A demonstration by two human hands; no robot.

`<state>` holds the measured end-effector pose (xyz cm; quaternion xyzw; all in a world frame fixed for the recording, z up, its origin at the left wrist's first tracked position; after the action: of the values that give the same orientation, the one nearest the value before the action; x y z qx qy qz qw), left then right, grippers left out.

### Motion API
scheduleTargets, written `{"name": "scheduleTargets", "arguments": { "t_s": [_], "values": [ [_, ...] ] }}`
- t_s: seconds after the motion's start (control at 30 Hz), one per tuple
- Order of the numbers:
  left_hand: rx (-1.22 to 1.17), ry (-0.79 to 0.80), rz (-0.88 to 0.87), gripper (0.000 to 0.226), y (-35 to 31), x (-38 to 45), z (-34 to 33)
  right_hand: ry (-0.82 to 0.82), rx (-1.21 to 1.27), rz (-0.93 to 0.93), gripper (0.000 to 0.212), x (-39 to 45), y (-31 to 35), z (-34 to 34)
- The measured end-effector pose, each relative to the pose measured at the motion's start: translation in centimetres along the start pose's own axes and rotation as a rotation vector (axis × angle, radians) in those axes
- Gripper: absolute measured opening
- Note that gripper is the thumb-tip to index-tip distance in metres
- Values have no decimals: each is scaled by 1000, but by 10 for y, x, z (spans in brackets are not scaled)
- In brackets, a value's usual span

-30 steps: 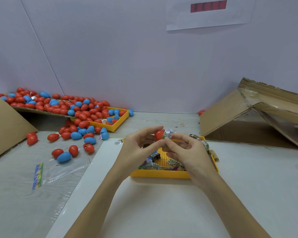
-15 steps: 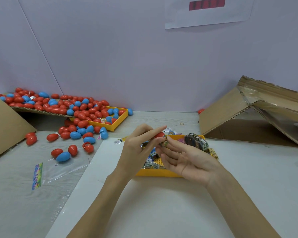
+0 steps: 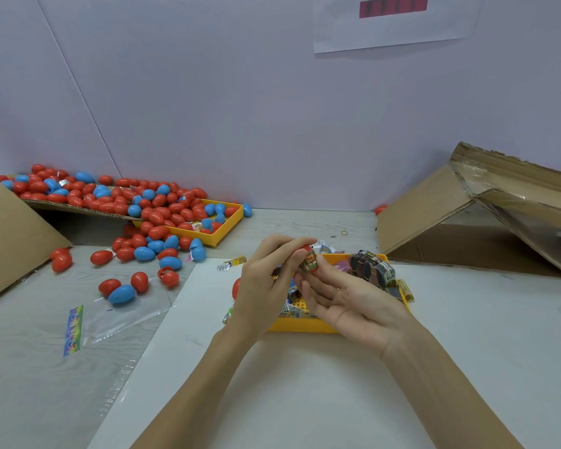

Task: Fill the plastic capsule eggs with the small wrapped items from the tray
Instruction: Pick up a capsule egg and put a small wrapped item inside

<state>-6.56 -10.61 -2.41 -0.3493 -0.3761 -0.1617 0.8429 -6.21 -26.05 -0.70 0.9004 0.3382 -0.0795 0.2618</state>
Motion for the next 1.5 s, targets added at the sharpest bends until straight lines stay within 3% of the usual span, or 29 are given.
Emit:
{"name": "scheduleTargets", "arguments": {
  "t_s": [0.1, 0.27, 0.47, 0.9, 1.03, 1.2, 1.5],
  "values": [
    [-93, 26, 87, 29, -7, 1, 0, 18, 98, -68, 42, 0, 0, -2],
    [-172, 9, 139, 31, -11, 0, 0, -2, 59, -73, 50, -1, 4, -1],
    [-73, -57, 44, 26, -10, -2, -3, 3, 50, -89, 37, -4, 4, -3],
    [-87, -114, 22, 24, -15, -5, -10, 27, 79, 3, 28, -4, 1, -5],
    [-112, -116, 87, 22, -15, -4, -8, 22, 7, 22, 21, -2, 3, -3],
    [-141, -111, 172, 23, -16, -4, -8, -9, -107, 92, 32, 2, 3, 1],
    [-181, -24, 295, 33, -12, -3, -3, 16, -159, 160, 31, 3, 6, 6]
  ]
}}
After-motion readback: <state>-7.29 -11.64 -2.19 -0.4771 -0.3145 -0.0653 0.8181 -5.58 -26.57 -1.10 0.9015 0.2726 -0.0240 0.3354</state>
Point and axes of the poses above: each hand's wrist, its own x-axis towards the middle knuckle, its own z-axis out of the back of the hand, y = z × x, the point moved 1 cm from there along x, towards the middle knuckle, and after that the axes turned 10 degrees about x, right-handed, at the moved point
